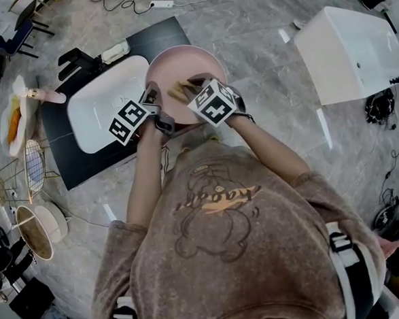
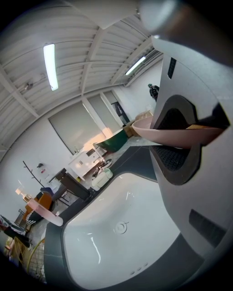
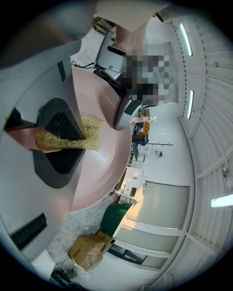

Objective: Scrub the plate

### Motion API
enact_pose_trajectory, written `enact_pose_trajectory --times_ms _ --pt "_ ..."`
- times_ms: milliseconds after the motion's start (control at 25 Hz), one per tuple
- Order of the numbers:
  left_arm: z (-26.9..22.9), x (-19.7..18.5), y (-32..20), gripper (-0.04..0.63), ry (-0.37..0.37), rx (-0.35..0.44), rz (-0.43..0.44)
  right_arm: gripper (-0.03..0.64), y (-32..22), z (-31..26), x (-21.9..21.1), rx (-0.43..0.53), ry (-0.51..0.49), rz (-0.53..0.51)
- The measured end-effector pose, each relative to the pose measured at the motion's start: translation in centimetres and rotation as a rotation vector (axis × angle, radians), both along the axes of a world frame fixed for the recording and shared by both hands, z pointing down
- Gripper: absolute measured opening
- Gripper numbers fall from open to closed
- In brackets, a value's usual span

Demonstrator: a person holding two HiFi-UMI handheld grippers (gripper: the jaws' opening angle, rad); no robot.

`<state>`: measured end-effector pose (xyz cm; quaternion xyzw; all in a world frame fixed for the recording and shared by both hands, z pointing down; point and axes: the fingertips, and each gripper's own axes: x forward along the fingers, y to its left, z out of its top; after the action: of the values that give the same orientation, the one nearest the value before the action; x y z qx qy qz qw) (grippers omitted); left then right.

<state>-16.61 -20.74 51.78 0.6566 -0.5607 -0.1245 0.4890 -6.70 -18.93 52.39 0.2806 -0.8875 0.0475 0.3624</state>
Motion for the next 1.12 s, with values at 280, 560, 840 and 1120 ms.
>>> enact_pose_trajectory --times_ms 280,560,840,1120 --pt "0.4 -0.5 -1.0 0.048 0.022 -0.007 -0.011 0.052 -1.3 -2.5 1.2 -0.038 -0.167 0.058" --pt "2.9 -1.2 -1.9 0.048 -0.034 -0.058 0.006 0.052 -2.3 -4.9 4.5 -0.037 -0.295 0.156" --pt "6.4 -1.3 -3.4 0.048 -0.091 -0.107 0.030 0.052 -2.8 -6.5 9.7 0.010 -0.389 0.300" --pt "9.1 -0.8 -4.6 0.048 -0.123 -0.156 0.048 0.052 -2.6 -6.4 13.7 0.018 -0.420 0.409"
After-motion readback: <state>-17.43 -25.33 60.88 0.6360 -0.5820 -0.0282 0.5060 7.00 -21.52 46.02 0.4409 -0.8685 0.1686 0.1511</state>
